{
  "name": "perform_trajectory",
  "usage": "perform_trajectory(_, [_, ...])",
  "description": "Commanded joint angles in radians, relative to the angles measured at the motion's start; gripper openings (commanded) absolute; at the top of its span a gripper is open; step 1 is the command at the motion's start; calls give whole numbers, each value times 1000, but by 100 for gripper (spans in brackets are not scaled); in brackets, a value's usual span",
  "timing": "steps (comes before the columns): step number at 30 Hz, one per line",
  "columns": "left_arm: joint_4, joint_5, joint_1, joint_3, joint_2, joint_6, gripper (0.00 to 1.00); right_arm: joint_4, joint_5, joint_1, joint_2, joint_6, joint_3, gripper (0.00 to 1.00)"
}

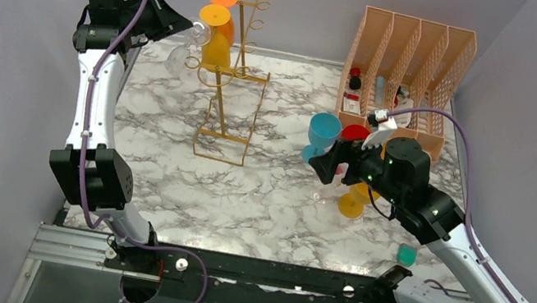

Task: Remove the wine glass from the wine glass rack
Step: Pick up the wine glass from the wine rack.

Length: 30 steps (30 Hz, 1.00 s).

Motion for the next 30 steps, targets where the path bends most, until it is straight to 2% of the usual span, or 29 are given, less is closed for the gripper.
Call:
perform_trajectory(1, [44,-34,1,43,-13,-17,0,-18,-13,1,-11,12,4,100])
perform_trajectory(11, [68,-107,4,18,-50,-20,0,-22,-11,1,-15,13,9,100])
perform_trajectory(16, [131,-176,8,-44,-108,-37,0,-21,-14,1,-16,13,7,100])
perform_trajectory(25, [172,-203,19,-116,-174,-58,0,-21,-20,1,-17,19,5,100])
perform_trajectory(30, [171,-321,25,-198,-261,-44,0,-18,-25,1,-18,19,4,100])
